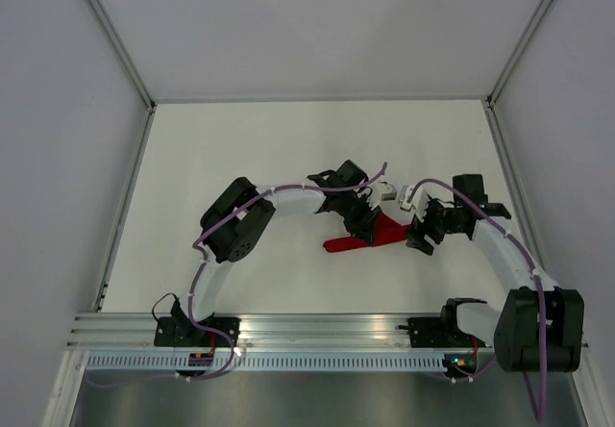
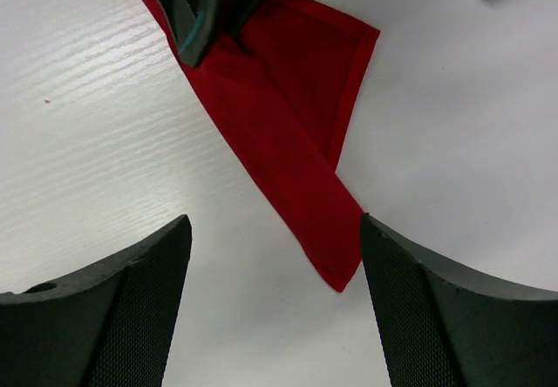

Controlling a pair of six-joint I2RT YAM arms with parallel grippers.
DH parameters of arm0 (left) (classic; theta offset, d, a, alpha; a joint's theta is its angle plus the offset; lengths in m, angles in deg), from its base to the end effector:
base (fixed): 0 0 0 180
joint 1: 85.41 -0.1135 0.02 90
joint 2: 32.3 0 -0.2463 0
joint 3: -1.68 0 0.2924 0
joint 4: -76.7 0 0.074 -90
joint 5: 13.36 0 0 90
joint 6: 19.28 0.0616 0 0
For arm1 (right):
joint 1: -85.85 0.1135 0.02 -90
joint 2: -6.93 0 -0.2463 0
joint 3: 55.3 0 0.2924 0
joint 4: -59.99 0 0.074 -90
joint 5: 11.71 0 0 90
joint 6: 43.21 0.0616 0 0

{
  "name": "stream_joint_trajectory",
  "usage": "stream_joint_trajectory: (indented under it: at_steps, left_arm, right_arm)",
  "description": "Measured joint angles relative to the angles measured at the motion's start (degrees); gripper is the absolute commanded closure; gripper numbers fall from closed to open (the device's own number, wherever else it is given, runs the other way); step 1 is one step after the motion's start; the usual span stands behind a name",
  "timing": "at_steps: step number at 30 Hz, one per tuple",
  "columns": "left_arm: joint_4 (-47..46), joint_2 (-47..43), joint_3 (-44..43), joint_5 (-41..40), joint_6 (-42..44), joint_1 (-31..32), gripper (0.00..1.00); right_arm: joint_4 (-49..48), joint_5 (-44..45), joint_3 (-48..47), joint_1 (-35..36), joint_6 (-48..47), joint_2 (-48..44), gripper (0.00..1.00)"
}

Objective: Fold the napkin, place the utensils inside, and roll it up
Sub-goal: Roll the napkin with the utensil

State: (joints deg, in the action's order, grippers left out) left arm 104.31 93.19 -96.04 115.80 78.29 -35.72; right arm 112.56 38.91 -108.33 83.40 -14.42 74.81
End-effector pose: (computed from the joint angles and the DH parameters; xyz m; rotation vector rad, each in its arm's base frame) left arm 0.2879 -0.3995 0.0776 1.4925 2.1350 -1.1494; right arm 0.2580 0.0281 0.1544 -1.3345 2.0188 0.4798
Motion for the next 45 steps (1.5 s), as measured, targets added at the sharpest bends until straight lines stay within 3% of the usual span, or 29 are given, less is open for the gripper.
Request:
stream_joint_trajectory:
  at_steps: [7, 13, 22, 28, 31, 34, 37, 45]
  left_arm:
    - [4.66, 3.89, -4.35, 7.98, -1.03, -2.38, 0.98]
    - [8.39, 6.45, -6.93, 12.94, -2.19, -3.23, 0.98]
    - [11.87, 7.23, -7.52, 15.28, -2.43, -3.45, 0.98]
    - [12.92, 7.37, -7.69, 15.65, -2.43, -3.54, 0.94]
    - [13.22, 7.37, -7.76, 15.63, -2.45, -3.98, 0.81]
    - [13.46, 7.37, -7.82, 15.61, -2.75, -4.37, 0.72]
    - [13.46, 7.32, -7.82, 15.43, -3.72, -4.61, 0.66]
    - [12.17, 4.07, -5.46, 11.04, -8.44, -6.45, 0.60]
  right_arm:
    - [-17.20, 10.49, 12.52, 16.81, 4.15, -8.44, 0.17]
    - [-25.38, 17.09, 12.79, 23.34, 5.62, -3.43, 0.18]
    - [-28.28, 22.10, 13.68, 30.99, 5.99, 0.52, 0.22]
    - [-29.24, 22.75, 12.57, 32.48, 6.73, 3.80, 0.43]
    - [-27.63, 22.21, 11.37, 32.81, 7.26, 5.46, 0.60]
    - [-25.86, 21.79, 9.94, 32.98, 7.48, 6.84, 0.70]
    - [-24.13, 21.44, 8.79, 33.00, 6.84, 7.72, 0.77]
    - [-17.84, 18.78, 3.21, 31.65, 5.49, 12.52, 0.79]
